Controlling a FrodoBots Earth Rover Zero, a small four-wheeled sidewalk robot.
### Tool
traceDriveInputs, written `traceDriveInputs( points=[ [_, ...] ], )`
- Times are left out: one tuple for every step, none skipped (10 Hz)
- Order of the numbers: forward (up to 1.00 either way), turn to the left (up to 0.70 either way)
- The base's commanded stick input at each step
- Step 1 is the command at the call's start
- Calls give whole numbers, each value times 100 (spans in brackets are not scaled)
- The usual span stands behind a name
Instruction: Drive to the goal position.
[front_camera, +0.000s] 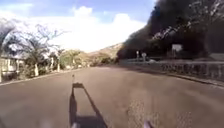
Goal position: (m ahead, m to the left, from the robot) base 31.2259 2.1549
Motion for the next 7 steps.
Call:
traceDriveInputs(
  points=[
    [85, -4],
    [85, -2],
    [85, -1],
    [85, 0],
    [85, 0],
    [85, 0],
    [85, -14]
  ],
)
